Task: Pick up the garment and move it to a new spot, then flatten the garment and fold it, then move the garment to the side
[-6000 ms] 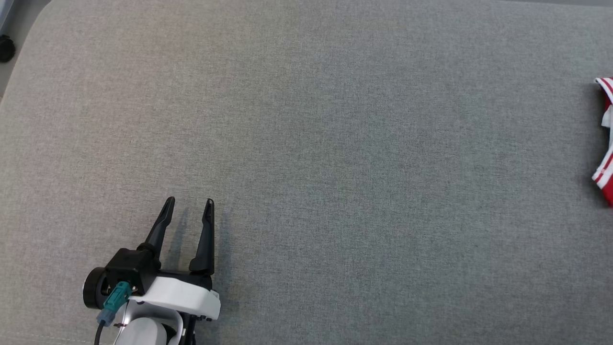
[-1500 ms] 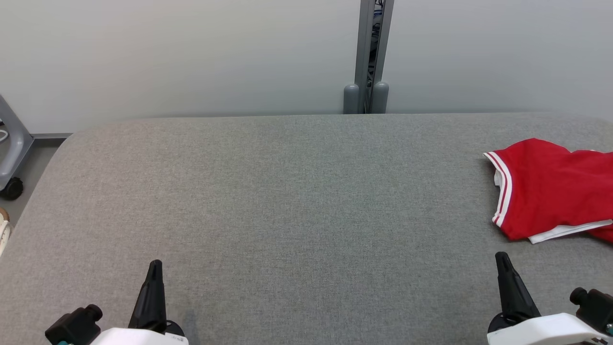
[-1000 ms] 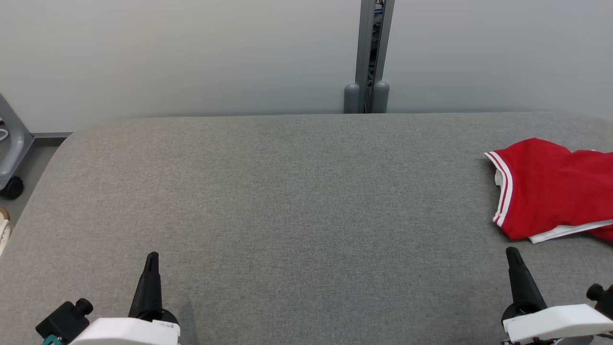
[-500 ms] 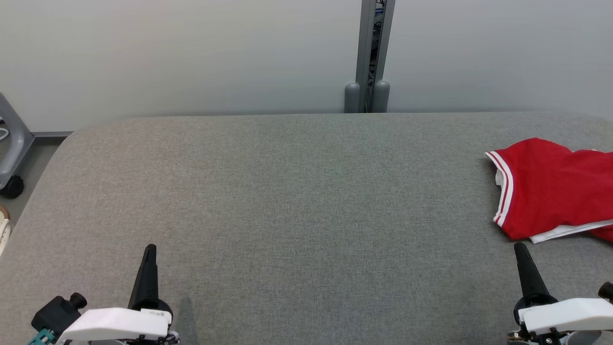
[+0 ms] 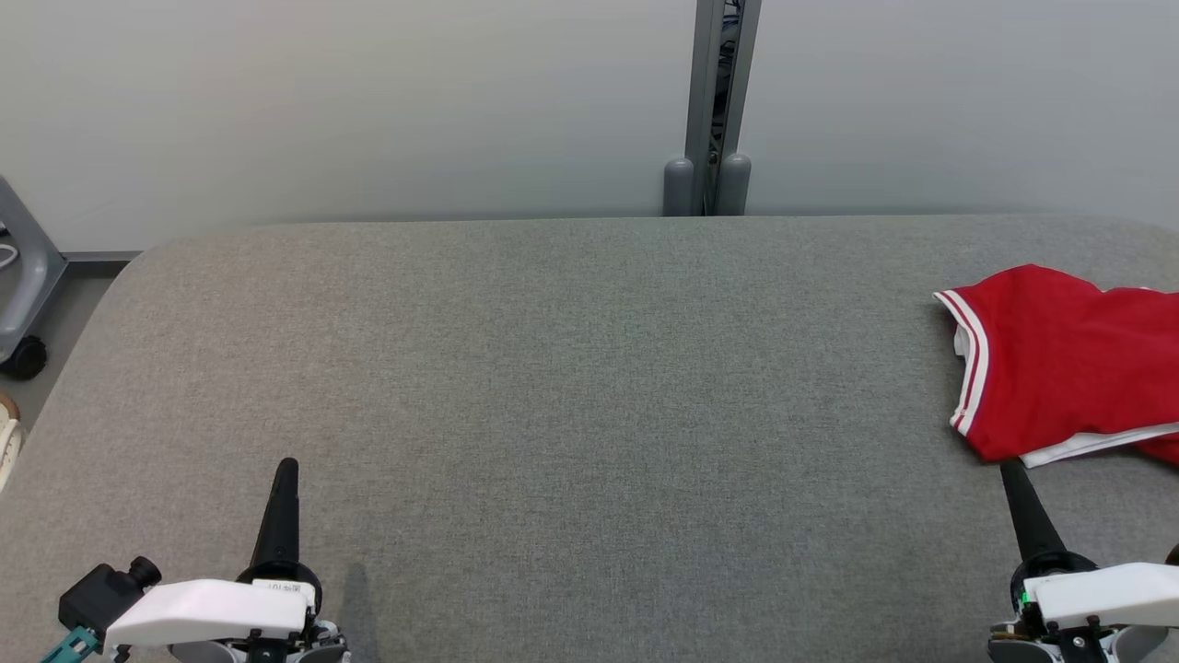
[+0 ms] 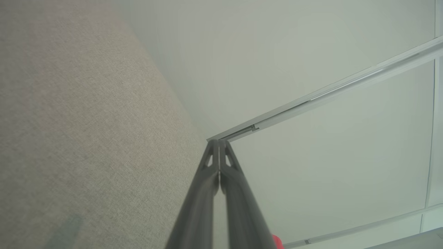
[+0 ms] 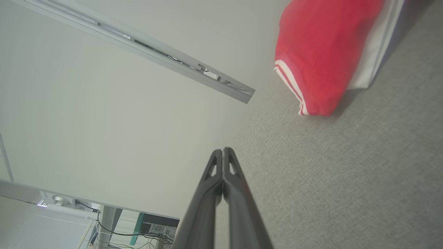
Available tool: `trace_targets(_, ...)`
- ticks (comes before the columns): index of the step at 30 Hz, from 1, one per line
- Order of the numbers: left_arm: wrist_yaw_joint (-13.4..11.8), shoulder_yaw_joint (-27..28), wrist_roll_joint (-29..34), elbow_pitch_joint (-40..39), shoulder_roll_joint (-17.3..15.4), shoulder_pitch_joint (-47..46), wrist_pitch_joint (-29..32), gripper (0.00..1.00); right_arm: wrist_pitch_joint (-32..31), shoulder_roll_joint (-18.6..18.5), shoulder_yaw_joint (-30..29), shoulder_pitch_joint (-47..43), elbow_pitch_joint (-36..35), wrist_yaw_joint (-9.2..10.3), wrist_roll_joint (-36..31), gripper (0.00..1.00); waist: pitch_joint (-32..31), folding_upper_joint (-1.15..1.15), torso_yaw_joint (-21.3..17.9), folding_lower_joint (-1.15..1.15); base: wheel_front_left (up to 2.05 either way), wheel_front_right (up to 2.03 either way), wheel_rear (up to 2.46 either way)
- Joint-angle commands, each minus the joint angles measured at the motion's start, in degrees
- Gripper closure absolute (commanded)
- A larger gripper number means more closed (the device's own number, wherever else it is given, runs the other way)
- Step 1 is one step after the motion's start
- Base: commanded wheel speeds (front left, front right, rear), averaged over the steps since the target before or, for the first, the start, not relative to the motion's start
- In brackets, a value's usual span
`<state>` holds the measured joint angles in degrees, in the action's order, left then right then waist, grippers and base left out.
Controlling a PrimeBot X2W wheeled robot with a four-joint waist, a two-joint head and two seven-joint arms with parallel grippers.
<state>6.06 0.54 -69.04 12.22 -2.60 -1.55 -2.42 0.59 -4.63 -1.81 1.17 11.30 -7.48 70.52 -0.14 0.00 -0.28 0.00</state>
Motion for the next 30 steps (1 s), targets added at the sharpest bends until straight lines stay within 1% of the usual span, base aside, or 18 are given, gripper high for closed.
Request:
trace_targets(1, 0.51, 0.34, -1.19, -0.27, -0.38, -1.51, 0.29, 1.00, -0.32, -0.57, -0.50, 1.07, -0.43, -0.02, 1.16, 1.00, 0.00, 0.00, 0.00, 0.00, 0.00, 0.00, 0.00)
trace_targets(30, 1.12, 1.13, -14.36, 0.97, -0.45, -3.78, 3.56, 1.00, -4.97, -0.35, -4.14, 2.59, 0.73, -0.02, 14.32, 1.00, 0.18, 0.00, 0.15, 0.00, 0.00, 0.00, 0.00)
